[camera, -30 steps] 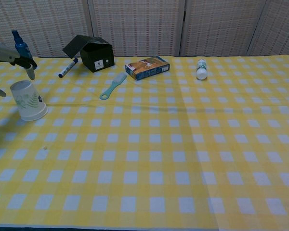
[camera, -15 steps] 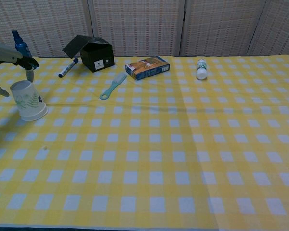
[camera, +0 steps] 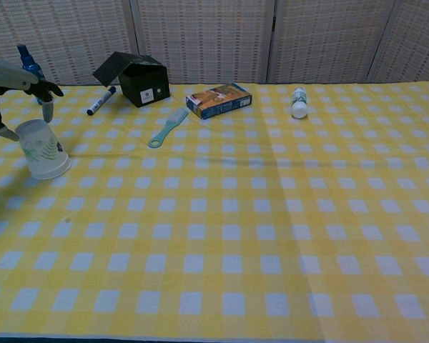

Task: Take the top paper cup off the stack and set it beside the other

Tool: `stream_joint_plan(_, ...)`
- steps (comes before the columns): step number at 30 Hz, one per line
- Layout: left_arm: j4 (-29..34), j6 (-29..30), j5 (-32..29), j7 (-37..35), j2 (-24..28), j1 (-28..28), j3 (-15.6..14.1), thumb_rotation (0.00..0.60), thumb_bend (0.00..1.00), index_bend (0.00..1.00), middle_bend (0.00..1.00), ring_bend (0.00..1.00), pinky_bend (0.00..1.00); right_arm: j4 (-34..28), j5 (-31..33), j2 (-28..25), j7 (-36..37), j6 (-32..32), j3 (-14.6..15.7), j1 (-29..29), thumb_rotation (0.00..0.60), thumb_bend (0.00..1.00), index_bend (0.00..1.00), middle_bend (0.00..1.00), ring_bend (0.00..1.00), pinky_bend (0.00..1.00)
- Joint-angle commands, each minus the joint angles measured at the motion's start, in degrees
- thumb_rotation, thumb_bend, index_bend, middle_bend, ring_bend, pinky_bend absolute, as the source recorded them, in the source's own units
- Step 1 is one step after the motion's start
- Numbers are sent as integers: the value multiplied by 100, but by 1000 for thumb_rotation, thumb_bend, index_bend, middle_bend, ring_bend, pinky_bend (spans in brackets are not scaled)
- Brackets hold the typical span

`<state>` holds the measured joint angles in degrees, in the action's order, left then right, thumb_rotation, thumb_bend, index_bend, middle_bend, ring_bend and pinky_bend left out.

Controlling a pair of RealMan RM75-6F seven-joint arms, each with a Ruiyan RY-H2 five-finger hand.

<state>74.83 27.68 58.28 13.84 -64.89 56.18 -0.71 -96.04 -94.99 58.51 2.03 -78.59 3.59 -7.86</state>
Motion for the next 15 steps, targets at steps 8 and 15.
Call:
stream_joint_plan(8, -44, 50, 72, -57, -28, -24, 15, 600, 289, 428, 0, 0, 149, -3, 19, 0, -12, 10, -6, -4, 600, 213, 0, 0, 0, 0)
stream_joint_plan(15, 1, 99, 137, -84, 9, -37, 43, 600, 290, 454, 0, 0, 149, -2, 18, -2, -14, 14, -6, -8, 600, 213, 0, 0, 0, 0)
